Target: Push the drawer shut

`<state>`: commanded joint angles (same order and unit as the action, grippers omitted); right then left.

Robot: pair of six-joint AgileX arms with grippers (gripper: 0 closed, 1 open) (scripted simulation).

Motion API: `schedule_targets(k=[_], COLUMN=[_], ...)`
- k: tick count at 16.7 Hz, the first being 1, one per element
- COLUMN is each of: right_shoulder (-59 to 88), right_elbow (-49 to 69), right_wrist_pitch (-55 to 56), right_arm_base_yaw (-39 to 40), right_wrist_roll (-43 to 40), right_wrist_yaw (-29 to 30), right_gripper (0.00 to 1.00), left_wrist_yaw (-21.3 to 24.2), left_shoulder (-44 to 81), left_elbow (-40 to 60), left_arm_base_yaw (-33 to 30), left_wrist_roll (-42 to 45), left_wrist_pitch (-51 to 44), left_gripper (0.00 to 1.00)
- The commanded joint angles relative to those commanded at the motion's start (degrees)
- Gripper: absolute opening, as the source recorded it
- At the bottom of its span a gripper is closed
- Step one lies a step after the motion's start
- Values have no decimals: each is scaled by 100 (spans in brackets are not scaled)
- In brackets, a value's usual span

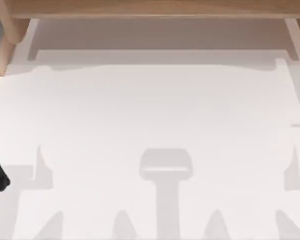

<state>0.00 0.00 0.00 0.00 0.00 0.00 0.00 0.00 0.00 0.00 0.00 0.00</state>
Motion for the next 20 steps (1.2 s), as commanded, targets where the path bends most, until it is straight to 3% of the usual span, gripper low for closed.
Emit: schedule_targets(k=[6, 20], right_shoulder=[644, 5870], right_elbow=[292, 2309], right_wrist_pitch=[460, 3600], right_arm_base_yaw=[-335, -2399], right_wrist_roll=[4, 89], right_wrist_yaw=[-282, -2343], right_gripper=[100, 100], left_wrist_yaw=[0, 0], left_shoulder=[0, 0], left_elbow=[0, 0], left_arm_base_yaw=[0, 0], left_wrist_roll=[0, 0], left_wrist_pitch=[0, 0], left_gripper=[100, 100])
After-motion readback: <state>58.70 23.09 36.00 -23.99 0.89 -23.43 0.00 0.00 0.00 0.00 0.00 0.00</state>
